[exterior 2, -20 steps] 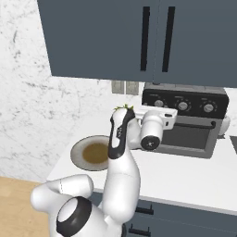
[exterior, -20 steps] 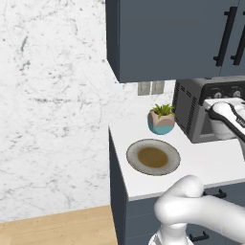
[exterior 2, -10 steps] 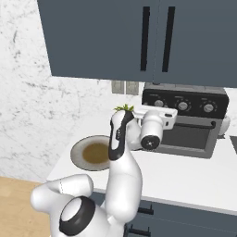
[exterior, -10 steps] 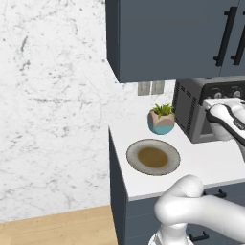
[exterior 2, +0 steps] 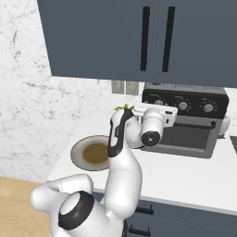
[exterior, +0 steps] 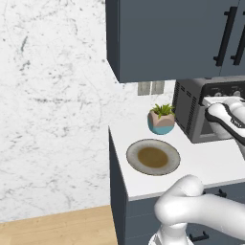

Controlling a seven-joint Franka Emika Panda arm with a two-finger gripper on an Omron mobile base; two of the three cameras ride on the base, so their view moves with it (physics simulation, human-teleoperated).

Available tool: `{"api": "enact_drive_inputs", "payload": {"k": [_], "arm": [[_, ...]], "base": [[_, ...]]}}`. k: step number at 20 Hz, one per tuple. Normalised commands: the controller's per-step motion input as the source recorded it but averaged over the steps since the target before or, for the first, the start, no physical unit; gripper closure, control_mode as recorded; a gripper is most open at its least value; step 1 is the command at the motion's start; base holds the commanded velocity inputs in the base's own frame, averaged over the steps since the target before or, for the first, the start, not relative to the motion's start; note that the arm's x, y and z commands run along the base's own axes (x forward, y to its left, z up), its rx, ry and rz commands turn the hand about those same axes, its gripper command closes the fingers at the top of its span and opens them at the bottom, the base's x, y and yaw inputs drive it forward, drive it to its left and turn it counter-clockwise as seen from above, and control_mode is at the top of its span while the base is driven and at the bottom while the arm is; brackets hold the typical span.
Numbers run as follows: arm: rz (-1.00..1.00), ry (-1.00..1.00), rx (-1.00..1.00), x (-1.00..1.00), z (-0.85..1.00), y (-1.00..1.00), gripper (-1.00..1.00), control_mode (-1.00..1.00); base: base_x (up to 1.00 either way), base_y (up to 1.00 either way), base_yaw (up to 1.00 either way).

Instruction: Pick up the kebab skewer and baguette bread, and place them inside the toaster oven. Close the toaster oven door and start by setting the timer.

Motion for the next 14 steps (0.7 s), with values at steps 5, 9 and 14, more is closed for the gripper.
{"api": "enact_drive_inputs", "payload": {"k": [5, 9, 14], "arm": [[0.00, 0.00, 0.01, 0.00, 0.00, -0.03, -1.00, -1.00], [0.00, 0.00, 0.01, 0.00, 0.00, -0.04, -1.00, -1.00], [0.00, 0.00, 0.00, 0.00, 0.00, 0.00, -1.00, -1.00]], "base": [[0.00, 0.00, 0.00], [0.00, 0.00, 0.00], [0.00, 0.00, 0.00]]}}
